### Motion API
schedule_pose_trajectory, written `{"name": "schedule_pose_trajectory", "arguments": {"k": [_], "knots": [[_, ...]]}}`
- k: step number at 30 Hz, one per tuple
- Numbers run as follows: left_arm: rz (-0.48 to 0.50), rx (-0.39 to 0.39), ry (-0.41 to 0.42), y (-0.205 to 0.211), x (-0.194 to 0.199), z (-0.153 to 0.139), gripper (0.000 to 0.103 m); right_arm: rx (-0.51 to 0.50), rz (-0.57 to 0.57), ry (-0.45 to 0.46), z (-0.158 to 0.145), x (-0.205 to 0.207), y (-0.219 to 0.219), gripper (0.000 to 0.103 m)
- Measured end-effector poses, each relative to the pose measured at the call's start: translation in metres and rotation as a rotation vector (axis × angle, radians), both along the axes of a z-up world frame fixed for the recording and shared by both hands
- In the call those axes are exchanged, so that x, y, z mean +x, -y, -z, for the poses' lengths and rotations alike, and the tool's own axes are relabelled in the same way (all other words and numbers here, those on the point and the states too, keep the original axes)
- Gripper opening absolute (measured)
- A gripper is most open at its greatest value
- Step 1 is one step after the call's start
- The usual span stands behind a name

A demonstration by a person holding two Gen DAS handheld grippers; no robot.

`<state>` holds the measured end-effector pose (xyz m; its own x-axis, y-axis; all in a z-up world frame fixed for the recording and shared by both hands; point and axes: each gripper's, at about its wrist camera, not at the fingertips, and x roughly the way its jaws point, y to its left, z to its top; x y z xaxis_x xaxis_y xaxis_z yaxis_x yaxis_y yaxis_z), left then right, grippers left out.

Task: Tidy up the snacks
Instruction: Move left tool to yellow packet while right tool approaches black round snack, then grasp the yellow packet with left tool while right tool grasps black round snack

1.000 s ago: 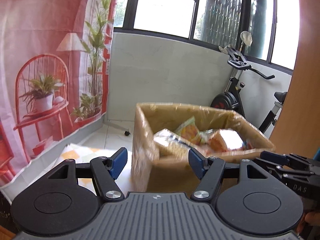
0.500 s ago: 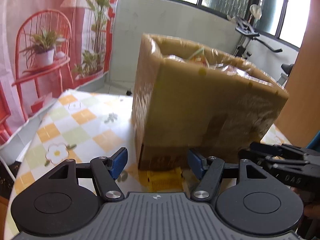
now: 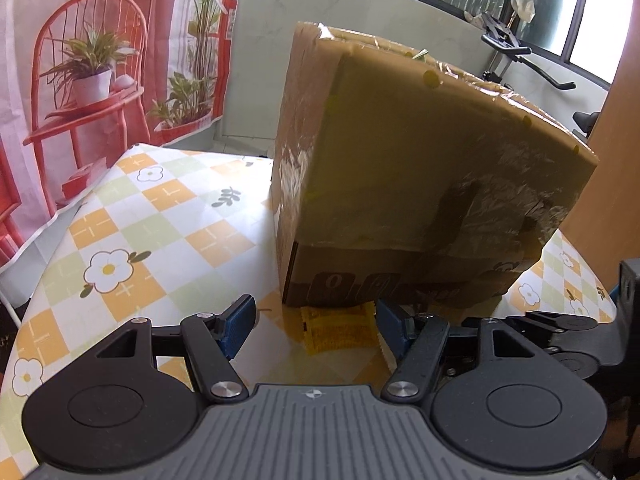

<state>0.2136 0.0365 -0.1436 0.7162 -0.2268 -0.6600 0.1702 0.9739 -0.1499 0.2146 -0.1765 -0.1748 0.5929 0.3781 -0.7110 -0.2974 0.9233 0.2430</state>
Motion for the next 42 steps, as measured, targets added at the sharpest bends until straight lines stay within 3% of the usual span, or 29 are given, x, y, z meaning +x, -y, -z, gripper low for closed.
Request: {"name": "schedule_pose_trajectory", "arguments": {"k": [7, 13, 18, 32, 42], "knots": [[-0.017, 0.004, -0.032, -0.001, 0.004, 0.010, 0.069, -0.032, -0.028, -0.015, 0.018, 0.004, -0.013, 0.080], [-0.027, 0.001, -0.066, 0.000, 0.007, 0.020, 0.069, 0.044, -0.024, -0.033, 0.022, 0.000, -0.002, 0.064], [-0.037, -0.001, -0.082, -0.002, 0.008, 0.025, 0.069, 0.062, -0.030, 0.004, 0.020, -0.011, 0.010, 0.049], [-0.031, -0.010, -0.075, 0.035, 0.030, 0.049, 0.069, 0.006, 0.195, 0.054, 0.018, -0.041, 0.078, 0.048], [-0.028, 0.102, -0.077, 0.066, 0.045, 0.073, 0.069, 0.075, 0.212, 0.094, 0.032, -0.052, 0.093, 0.050]]}}
